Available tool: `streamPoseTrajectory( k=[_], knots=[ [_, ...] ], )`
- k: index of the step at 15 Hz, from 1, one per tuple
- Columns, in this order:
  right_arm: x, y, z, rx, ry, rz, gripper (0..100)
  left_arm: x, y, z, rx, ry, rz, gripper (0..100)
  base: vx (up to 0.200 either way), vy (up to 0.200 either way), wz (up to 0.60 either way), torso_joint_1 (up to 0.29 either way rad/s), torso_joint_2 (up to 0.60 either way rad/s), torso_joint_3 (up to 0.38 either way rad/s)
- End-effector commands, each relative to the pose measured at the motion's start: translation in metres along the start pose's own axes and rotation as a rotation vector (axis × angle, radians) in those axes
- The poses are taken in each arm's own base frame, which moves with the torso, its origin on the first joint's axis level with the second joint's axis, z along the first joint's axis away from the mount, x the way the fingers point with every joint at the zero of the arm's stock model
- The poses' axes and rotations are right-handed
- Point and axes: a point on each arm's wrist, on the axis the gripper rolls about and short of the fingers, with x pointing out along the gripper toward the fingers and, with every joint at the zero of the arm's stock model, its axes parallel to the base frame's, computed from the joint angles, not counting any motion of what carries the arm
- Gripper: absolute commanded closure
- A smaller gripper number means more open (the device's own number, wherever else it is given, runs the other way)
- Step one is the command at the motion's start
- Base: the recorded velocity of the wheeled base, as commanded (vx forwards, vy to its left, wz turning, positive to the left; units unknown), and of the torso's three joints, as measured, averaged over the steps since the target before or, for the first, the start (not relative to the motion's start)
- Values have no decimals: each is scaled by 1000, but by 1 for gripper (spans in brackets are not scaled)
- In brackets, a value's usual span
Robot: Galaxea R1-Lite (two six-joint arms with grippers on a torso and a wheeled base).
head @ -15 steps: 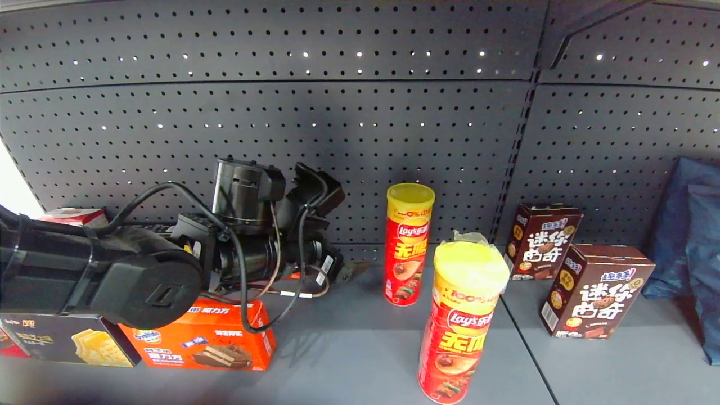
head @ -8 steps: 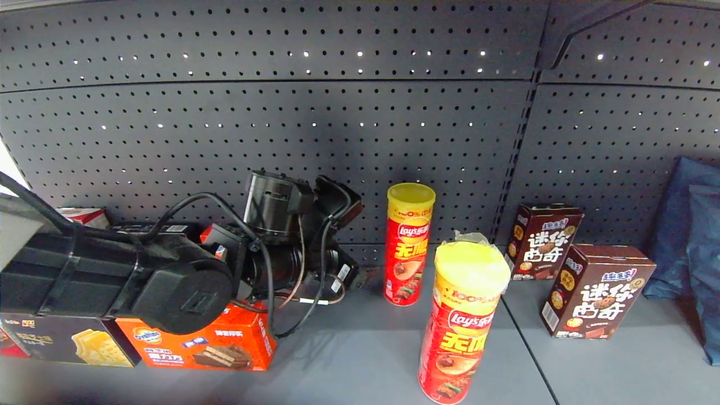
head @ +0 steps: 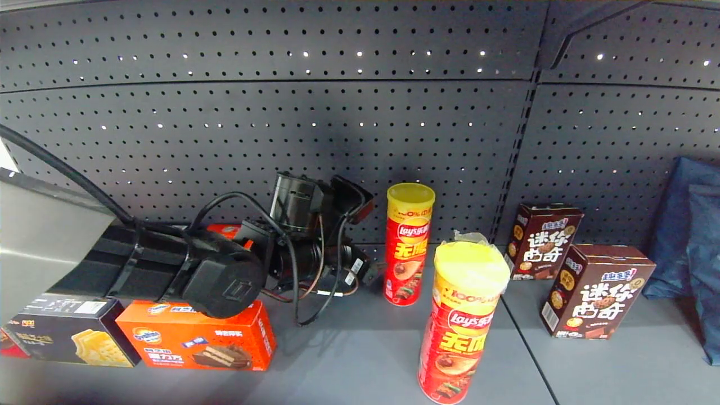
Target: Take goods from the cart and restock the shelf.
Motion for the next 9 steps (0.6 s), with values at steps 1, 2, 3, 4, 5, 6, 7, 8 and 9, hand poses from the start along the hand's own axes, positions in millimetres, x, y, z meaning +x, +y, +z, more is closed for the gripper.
streamPoseTrajectory(
  k=[1,2,3,4,5,6,7,8,9],
  knots=[
    [0,0,0,-1,0,0,0,8,-2,-4,1,13,-5,0,0,0,0,0,0,0],
    [0,0,0,-1,0,0,0,10,-2,-6,0,23,-6,0,0,0,0,0,0,0],
    [0,0,0,-1,0,0,0,11,-2,-7,0,25,-6,0,0,0,0,0,0,0],
    [0,0,0,-1,0,2,0,12,-1,-8,-5,27,-5,0,0,0,0,0,0,0],
    [0,0,0,-1,0,2,0,12,-1,-8,-13,27,-7,0,0,0,0,0,0,0],
    [0,0,0,-1,0,0,0,12,-1,-8,-13,27,-5,0,0,0,0,0,0,0],
    [0,0,0,-1,0,0,0,16,0,-9,-14,32,-4,0,0,0,0,0,0,0],
    [0,0,0,-1,0,0,0,18,1,-7,-15,22,0,0,0,0,0,0,0,0],
    [0,0,0,-1,0,0,0,20,2,-6,-17,9,5,0,0,0,0,0,0,0]
  ],
)
